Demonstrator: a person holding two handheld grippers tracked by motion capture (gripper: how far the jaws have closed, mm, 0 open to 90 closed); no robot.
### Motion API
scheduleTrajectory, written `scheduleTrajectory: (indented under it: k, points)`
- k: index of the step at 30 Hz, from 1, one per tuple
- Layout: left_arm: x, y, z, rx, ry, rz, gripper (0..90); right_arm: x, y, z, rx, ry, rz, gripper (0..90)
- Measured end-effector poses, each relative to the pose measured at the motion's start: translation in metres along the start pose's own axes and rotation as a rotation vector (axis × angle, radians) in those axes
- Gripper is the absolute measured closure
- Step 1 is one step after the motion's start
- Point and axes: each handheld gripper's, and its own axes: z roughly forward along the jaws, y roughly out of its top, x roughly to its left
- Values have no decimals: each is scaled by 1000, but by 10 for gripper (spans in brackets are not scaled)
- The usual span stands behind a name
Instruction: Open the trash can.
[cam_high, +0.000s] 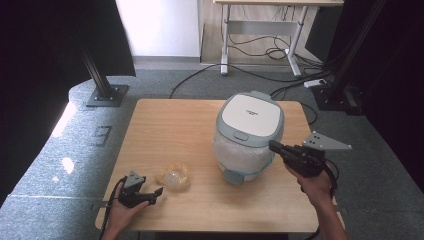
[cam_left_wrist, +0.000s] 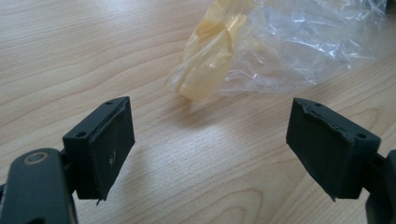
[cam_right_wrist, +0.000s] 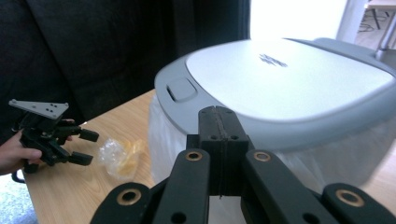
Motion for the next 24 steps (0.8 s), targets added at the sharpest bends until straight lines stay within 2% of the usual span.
scheduleTrajectory:
  k: [9,24]
  points:
    - [1,0,1,6,-4,0,150,6,14,21,5,34,2,899]
    - [-1,0,3,20,-5,11,150,12,21,52,41,69,2,899]
